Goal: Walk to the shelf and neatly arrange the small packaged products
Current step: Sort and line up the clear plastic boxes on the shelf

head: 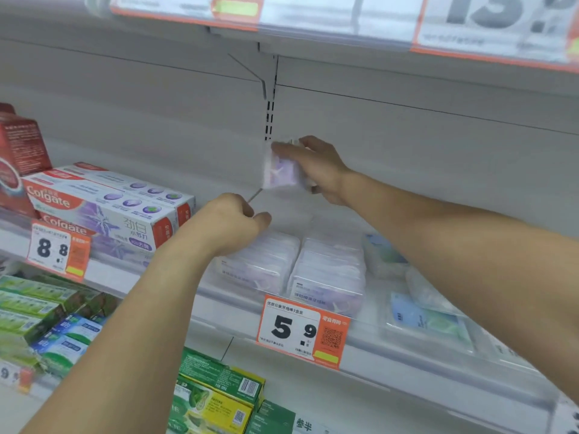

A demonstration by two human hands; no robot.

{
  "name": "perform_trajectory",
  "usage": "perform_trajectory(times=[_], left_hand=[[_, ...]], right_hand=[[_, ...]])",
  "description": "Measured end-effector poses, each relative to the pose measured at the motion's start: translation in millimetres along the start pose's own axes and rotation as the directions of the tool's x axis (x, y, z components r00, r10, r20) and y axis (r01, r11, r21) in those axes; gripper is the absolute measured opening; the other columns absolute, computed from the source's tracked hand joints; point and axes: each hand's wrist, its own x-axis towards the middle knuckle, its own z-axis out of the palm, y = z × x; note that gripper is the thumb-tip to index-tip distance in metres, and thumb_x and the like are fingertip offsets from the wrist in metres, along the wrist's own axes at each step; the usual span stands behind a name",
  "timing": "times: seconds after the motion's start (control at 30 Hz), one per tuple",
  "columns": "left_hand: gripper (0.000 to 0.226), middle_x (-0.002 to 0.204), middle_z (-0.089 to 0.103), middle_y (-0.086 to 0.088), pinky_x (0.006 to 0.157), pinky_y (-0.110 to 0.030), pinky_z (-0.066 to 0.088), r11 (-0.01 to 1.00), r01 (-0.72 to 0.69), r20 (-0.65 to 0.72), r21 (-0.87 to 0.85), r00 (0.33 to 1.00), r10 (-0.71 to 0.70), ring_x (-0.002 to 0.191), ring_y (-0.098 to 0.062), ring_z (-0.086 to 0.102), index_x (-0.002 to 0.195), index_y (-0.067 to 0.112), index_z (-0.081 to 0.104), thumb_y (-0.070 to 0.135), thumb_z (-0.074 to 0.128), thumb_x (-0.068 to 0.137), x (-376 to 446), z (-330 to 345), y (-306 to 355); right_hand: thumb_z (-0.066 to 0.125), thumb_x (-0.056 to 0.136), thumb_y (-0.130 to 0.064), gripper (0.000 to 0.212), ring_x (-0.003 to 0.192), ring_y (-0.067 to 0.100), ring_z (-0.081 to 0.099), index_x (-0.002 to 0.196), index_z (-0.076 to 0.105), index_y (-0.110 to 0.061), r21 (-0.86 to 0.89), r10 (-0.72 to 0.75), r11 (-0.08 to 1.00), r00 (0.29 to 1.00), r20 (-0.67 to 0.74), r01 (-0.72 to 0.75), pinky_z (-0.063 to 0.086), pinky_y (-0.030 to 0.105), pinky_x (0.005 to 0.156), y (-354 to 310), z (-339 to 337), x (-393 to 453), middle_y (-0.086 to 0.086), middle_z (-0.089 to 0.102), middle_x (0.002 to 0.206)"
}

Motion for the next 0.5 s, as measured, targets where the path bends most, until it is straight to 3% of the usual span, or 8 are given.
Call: perform_trajectory(times=[0.07, 0.13, 0.17, 0.27, 0.37, 0.5], left_hand=[[0.051, 0.126, 0.059, -0.007, 0.079, -0.027, 0.041, 1.000, 0.016, -0.013, 0.002, 1.000, -0.015, 0.097, -0.024, 0.055, 0.129, 0.016, 0.056, 0.048, 0.057, 0.089, -1, 1, 1], [0.058, 0.128, 0.058, -0.006, 0.079, -0.028, 0.041, 1.000, 0.009, -0.040, 0.002, 0.999, -0.009, 0.100, -0.023, 0.054, 0.133, 0.015, 0.051, 0.049, 0.061, 0.087, -1, 1, -1], [0.063, 0.126, 0.059, -0.006, 0.077, -0.028, 0.041, 1.000, 0.002, -0.050, 0.005, 0.999, -0.002, 0.101, -0.023, 0.055, 0.134, 0.014, 0.048, 0.050, 0.063, 0.084, -1, 2, -2], [0.079, 0.116, 0.063, -0.002, 0.074, -0.029, 0.042, 0.999, -0.024, -0.034, -0.027, 0.999, 0.023, 0.101, -0.022, 0.057, 0.139, 0.016, 0.037, 0.054, 0.069, 0.078, -2, 3, -7], [0.078, 0.112, 0.061, 0.000, 0.075, -0.028, 0.043, 0.994, -0.078, 0.000, -0.082, 0.997, 0.078, 0.100, -0.019, 0.058, 0.139, 0.019, 0.039, 0.054, 0.071, 0.078, -2, 5, -9], [0.063, 0.113, 0.061, 0.000, 0.081, -0.029, 0.045, 0.994, -0.076, 0.015, -0.079, 0.997, 0.078, 0.100, -0.019, 0.059, 0.129, 0.017, 0.055, 0.053, 0.069, 0.079, -2, 5, -14]], right_hand=[[0.080, 0.073, -0.050, 0.039, 0.070, 0.011, 0.063, 0.094, 0.060, -0.025, 0.043, 0.043, 0.998, 0.995, 0.085, -0.047, 0.047, 0.022, 0.057, -3, -8, -5, -0.006, 0.064, 0.087], [0.088, 0.061, -0.051, 0.071, 0.092, 0.018, 0.066, 0.118, 0.055, -0.026, -0.071, 0.065, 0.996, 0.987, 0.149, -0.055, 0.051, 0.029, 0.069, -3, -13, -9, 0.000, 0.064, 0.111], [0.091, 0.056, -0.049, 0.076, 0.096, 0.018, 0.065, 0.120, 0.055, -0.026, -0.165, 0.051, 0.986, 0.985, 0.165, -0.023, 0.051, 0.029, 0.071, -1, -13, -10, 0.001, 0.063, 0.115], [0.095, 0.057, -0.039, 0.062, 0.091, 0.011, 0.062, 0.110, 0.066, -0.023, -0.288, -0.019, 0.954, 0.973, 0.230, 0.086, 0.051, 0.021, 0.074, 1, -5, -18, 0.003, 0.064, 0.111], [0.090, 0.063, -0.044, 0.052, 0.100, 0.011, 0.065, 0.107, 0.072, -0.023, -0.347, -0.025, 0.927, 0.945, 0.327, 0.145, 0.053, 0.025, 0.088, 6, 5, -20, 0.002, 0.069, 0.113], [0.074, 0.076, -0.055, 0.039, 0.091, 0.011, 0.062, 0.102, 0.077, -0.026, -0.451, 0.122, 0.887, 0.894, 0.432, 0.096, 0.046, 0.031, 0.076, 6, 1, -22, -0.003, 0.071, 0.104]])
